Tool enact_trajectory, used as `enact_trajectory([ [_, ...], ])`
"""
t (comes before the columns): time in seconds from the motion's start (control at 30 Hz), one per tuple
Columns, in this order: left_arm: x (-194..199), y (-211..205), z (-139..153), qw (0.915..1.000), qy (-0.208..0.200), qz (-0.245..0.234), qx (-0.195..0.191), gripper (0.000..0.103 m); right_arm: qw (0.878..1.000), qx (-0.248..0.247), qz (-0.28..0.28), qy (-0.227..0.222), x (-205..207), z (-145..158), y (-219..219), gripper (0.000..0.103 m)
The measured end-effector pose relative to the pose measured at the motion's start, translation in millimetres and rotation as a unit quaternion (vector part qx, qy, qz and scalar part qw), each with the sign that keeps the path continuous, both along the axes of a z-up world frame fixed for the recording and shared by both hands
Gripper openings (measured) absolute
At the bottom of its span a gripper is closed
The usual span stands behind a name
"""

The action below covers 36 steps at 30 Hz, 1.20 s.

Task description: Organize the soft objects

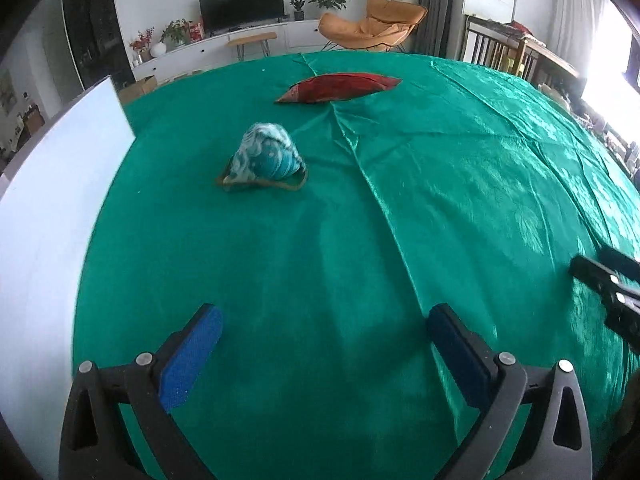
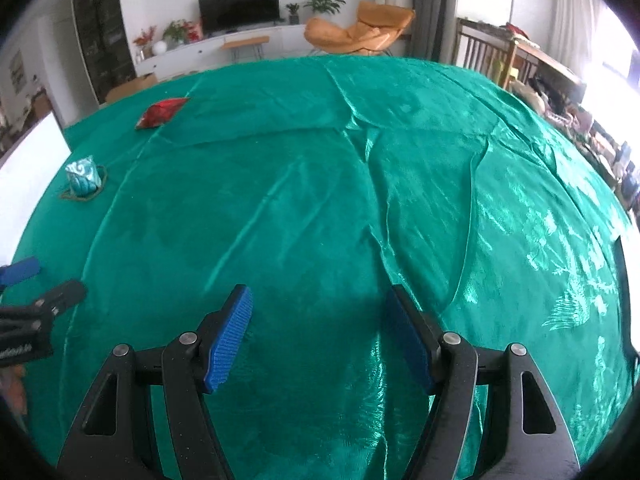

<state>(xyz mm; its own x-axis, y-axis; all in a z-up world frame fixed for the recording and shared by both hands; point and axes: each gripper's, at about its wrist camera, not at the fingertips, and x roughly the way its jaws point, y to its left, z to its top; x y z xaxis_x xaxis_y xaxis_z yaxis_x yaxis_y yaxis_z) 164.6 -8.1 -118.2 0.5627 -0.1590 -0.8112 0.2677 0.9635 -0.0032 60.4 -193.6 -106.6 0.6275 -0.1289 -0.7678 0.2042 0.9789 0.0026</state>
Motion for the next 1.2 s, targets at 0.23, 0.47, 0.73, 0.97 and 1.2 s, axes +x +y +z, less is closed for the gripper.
enact_trajectory([
  [0.23,4.9,-0.2,1.0,1.0,0.0,0.002,-0.002,0.103,1.0,-0.002,0.0,0.006,0.1,-2.3,1.0,0.079],
  [0.47,4.5,-0.3,1.1,1.0,0.0,0.002,-0.002,0.103,1.0,-0.003,0.0,0.006,-0.7,-2.6,-0.4,0.079],
  [0.73,4.6,-0.4,1.2,1.0,0.0,0.003,-0.002,0.103,1.0,-0.003,0.0,0.006,-0.8,-2.7,-0.7,0.079],
  [0.97,4.6,-0.5,1.1,1.0,-0.001,0.003,-0.002,0.103,1.0,-0.002,0.001,0.006,-1.5,-1.6,-1.2,0.08],
  [1.2,4.7,-0.6,1.1,1.0,-0.001,0.003,-0.002,0.103,1.0,-0.002,0.001,0.006,-1.6,-1.7,-1.2,0.08],
])
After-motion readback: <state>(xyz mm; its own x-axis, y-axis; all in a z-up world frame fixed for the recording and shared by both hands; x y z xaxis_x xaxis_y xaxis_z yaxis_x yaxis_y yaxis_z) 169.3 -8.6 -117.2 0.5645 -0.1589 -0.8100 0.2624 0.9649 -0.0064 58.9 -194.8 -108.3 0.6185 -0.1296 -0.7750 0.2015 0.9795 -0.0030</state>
